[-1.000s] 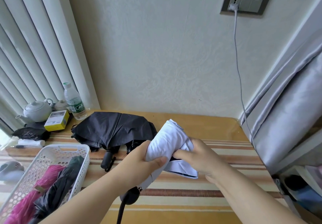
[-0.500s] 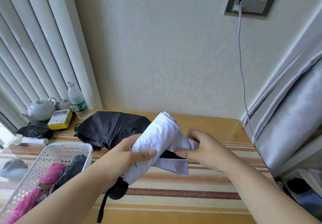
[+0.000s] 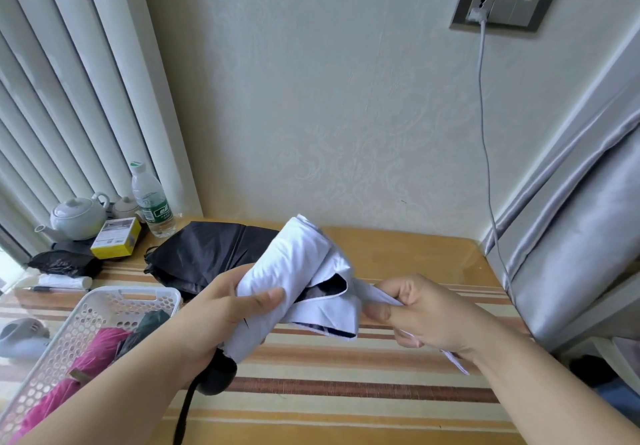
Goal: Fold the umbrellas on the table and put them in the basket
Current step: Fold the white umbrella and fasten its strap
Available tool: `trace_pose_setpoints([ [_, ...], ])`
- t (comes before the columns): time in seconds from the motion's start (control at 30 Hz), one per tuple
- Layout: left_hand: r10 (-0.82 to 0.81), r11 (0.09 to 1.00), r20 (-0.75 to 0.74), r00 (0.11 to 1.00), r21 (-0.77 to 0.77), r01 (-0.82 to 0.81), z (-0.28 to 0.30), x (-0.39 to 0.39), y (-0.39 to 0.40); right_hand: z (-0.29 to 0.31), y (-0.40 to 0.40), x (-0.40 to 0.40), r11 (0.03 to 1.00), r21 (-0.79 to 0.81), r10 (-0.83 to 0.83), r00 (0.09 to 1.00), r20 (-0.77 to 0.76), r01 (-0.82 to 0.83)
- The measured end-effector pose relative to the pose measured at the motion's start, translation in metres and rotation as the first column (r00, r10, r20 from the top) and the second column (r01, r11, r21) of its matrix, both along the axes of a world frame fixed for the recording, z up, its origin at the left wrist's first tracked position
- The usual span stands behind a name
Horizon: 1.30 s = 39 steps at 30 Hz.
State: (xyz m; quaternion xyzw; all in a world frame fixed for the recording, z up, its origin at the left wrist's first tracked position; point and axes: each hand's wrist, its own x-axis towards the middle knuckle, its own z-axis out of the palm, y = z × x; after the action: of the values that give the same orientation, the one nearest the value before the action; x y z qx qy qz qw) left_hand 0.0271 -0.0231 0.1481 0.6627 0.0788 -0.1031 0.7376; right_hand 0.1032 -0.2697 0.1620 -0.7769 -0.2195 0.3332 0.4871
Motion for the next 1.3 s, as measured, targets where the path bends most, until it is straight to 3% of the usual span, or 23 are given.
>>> trace_pose_setpoints([
  [0.17,0.062,0.977,0.001,0.998,0.205,-0.061,-0.009,0.006,-0.010,0.010,0.016,-0.011,0.996,-0.057,0.084,0.981,0.176,-0.075],
  [0.43,-0.053,0.842,0.253,0.966,0.531,-0.093,-0.017,0.016,-0.030,0.018,0.042,-0.011,0.996,0.083,-0.039,0.993,0.115,0.029],
  [0.5,-0.096,0.742,0.265,0.959,0.662,-0.109,-0.016,0.016,-0.034,0.019,0.049,-0.010,0.985,0.125,-0.127,0.990,0.059,0.118],
  [0.57,-0.167,0.522,0.264,0.950,0.841,-0.142,-0.013,0.018,-0.033,0.016,0.053,-0.009,0.975,0.090,-0.204,0.979,0.005,0.203],
  [0.6,-0.213,0.458,0.253,0.944,0.879,-0.133,-0.012,0.018,-0.032,0.014,0.053,-0.009,0.975,0.057,-0.216,0.976,-0.020,0.217],
  [0.73,-0.312,0.430,0.208,0.927,0.901,-0.057,-0.005,0.015,-0.025,0.011,0.054,-0.016,0.978,-0.007,-0.210,0.974,-0.089,0.211],
  [0.87,-0.331,0.330,0.259,0.907,0.933,-0.146,-0.010,0.020,-0.025,0.010,0.056,-0.017,0.968,-0.022,-0.250,0.964,-0.089,0.249],
  [0.93,-0.344,0.308,0.233,0.909,0.943,-0.125,-0.011,0.024,-0.023,0.011,0.055,-0.015,0.964,0.021,-0.260,0.955,-0.145,0.265],
  [1.03,-0.420,0.179,0.141,0.897,0.981,-0.070,-0.012,0.026,-0.021,0.020,0.048,-0.007,0.944,0.154,-0.244,0.933,-0.265,0.291],
  [1.1,-0.432,0.187,0.058,0.900,0.982,0.026,-0.010,0.023,-0.023,0.024,0.042,-0.003,0.975,0.122,-0.167,0.976,-0.141,0.184],
  [1.2,-0.484,0.180,0.034,0.874,0.982,0.062,-0.006,0.023,-0.024,0.025,0.037,0.003,0.997,-0.056,-0.038,0.976,0.215,0.051],
  [1.3,-0.527,0.193,0.003,0.850,0.974,0.116,-0.004,0.021,-0.023,0.023,0.033,0.005,0.996,-0.084,0.032,0.956,0.291,-0.008],
])
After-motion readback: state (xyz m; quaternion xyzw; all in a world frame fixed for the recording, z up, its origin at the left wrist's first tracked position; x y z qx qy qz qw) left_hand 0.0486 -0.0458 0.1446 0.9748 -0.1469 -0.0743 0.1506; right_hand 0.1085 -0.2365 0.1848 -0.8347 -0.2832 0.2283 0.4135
